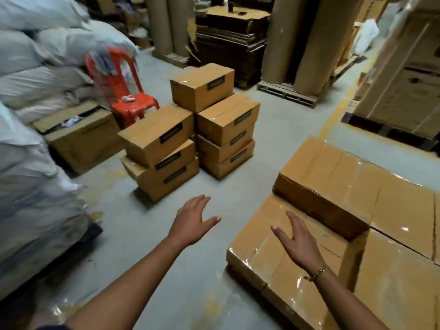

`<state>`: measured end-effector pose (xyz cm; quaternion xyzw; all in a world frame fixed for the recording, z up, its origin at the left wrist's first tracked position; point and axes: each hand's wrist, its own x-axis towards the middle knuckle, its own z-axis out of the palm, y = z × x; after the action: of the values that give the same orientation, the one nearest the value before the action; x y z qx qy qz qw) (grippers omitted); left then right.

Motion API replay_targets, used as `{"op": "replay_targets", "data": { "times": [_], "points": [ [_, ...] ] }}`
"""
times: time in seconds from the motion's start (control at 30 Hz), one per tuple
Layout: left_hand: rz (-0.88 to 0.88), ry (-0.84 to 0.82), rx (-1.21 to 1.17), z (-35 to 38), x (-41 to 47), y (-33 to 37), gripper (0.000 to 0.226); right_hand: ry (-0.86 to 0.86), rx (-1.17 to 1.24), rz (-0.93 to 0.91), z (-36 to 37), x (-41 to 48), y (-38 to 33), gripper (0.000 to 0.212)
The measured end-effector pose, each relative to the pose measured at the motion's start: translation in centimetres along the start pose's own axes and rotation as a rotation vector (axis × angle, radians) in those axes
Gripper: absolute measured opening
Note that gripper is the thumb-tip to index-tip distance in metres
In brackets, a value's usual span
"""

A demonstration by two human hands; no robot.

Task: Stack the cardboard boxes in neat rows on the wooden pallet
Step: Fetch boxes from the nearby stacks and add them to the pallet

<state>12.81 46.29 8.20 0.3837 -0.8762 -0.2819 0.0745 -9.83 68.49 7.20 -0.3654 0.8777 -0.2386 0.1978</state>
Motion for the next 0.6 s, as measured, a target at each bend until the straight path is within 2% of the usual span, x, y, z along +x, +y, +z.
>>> {"op": "replay_targets", "data": {
  "times": [0.2,0.33,0.6],
  "points": [
    [-0.093,0.098,-0.052,-5.8,4.2,-7.3,0.072,-0.074,0.016,-0.1,3.9,7.7,-8.4,0.097],
    [-0.153,0.129,-0.093,-8.6,7.9,-11.6,0.072,-0.135,0.017,-0.151,6.4,14.4,-13.4,0.083],
    [-0.327,0.188,-0.239,-14.4,21.1,-19.9,0.084,-0.259,0.098,-0.198,12.0,31.4,-22.8,0.077]
  ]
}}
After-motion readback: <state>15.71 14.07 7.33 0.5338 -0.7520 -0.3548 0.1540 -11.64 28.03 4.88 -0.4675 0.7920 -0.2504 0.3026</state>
